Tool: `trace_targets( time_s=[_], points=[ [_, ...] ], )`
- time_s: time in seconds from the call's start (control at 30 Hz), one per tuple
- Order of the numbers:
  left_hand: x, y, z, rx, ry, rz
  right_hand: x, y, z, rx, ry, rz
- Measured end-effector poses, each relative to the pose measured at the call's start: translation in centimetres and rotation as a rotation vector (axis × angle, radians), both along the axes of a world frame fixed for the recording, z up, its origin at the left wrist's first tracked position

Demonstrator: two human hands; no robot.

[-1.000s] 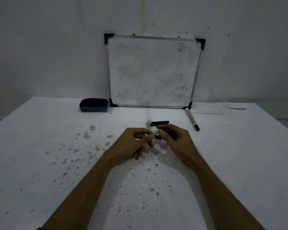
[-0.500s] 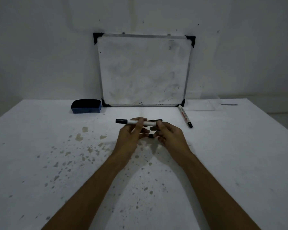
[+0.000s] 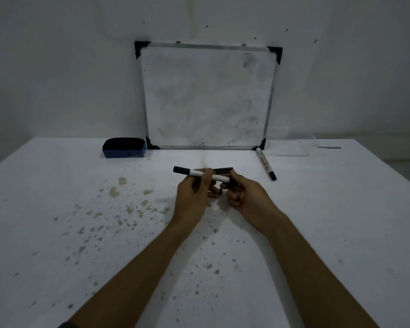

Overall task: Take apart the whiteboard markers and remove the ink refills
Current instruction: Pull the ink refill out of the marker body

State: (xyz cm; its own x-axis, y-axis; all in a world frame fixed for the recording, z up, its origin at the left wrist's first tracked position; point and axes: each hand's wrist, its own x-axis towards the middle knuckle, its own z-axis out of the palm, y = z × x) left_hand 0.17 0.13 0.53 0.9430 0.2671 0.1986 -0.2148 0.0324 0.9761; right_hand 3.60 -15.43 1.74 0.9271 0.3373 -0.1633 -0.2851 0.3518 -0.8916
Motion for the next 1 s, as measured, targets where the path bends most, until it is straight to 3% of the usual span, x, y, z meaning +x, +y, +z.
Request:
trace_targets(
  time_s=[0.3,0.43,0.7,0.83,1.0],
  points=[
    [0.5,1.4,0.2,-0.268,0.08,0.059,0.3,-0.4,-0.4,0.01,-0.014,-0.056],
    [0.8,3.7,1.2,-0.249,0.123,0.113,0.7,-0.9,-0.7,-0.044,-0.04,-0.118],
    [0.4,7.0,1.2,0.607,0.311,0.184,0.1,-1.0,-1.2,-0.381,-0.284,-0.197],
    [0.4,6.5,0.8,0.788,0.333,0.279,-0.4,-0.7,-1.2,-0.518,-0.392,-0.267],
    [-0.2,4.8,0.6,1.029,0.345,0.298,-0.9,0.0,-1.0,-0.833,-0.579,-0.347]
  ],
)
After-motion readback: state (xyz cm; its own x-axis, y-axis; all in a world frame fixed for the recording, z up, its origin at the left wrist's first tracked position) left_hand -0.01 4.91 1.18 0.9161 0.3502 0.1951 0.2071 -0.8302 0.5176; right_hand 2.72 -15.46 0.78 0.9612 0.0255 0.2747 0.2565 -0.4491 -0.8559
